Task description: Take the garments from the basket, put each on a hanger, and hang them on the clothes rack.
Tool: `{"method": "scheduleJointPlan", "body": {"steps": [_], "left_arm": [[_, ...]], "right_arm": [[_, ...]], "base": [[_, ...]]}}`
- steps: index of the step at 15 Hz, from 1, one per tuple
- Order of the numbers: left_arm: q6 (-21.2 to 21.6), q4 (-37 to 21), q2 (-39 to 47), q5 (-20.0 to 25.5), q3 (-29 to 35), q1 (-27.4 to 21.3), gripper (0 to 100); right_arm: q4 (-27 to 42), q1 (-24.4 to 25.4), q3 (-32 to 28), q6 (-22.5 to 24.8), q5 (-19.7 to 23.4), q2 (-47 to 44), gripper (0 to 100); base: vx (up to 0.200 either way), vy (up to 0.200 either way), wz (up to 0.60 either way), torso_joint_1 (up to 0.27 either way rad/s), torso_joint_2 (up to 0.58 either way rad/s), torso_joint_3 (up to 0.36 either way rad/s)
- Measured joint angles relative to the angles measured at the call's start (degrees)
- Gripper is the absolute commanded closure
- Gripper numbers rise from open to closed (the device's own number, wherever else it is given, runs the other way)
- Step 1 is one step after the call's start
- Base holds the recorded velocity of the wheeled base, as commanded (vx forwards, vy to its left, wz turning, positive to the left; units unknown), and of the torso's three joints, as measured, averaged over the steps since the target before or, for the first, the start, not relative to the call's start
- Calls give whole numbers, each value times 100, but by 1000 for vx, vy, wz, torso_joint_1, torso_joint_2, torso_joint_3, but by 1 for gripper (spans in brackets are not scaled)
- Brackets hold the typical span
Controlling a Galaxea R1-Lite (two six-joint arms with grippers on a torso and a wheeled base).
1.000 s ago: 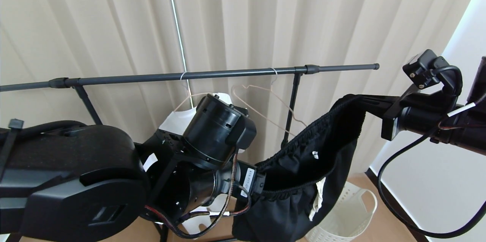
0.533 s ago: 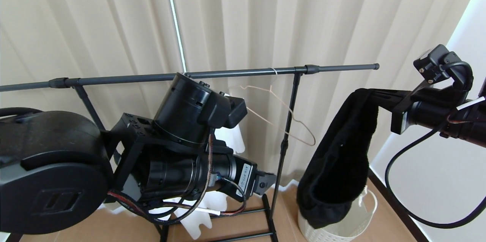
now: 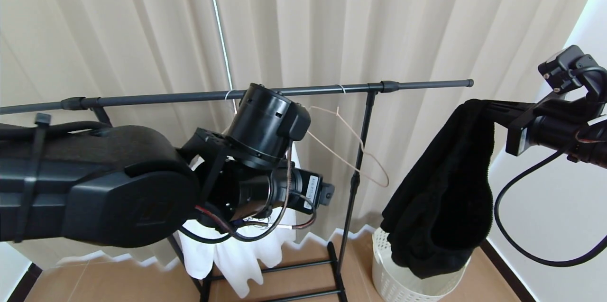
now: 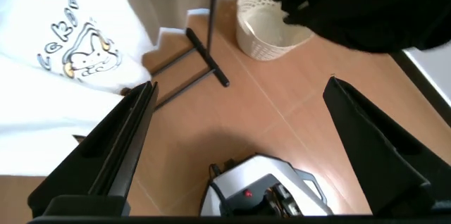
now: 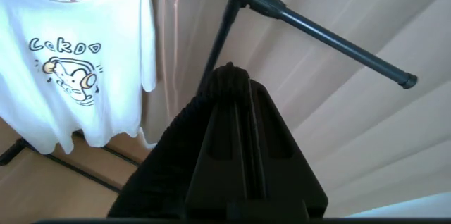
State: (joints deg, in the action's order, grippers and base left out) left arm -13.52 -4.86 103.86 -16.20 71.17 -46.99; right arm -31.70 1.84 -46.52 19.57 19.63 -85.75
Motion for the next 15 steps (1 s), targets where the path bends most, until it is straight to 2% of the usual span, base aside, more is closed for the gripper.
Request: {"method": "scheduleJointPlan", "body": {"steps": [3,9,15], "left_arm": [[13,202,330,-112,190,48,0],[35,218,931,-308,975,254,0],[105,218,1487,-339,1607,419,0]], "right_arm": [[0,-132,-59,9,-1,-30,100],[2,-321,-94,20,-4,-27,100],[0,-774,-297,17,11,-27,100]], "base": [[0,0,0,0,0,0],[0,0,0,0,0,0],[0,0,0,0,0,0]]}}
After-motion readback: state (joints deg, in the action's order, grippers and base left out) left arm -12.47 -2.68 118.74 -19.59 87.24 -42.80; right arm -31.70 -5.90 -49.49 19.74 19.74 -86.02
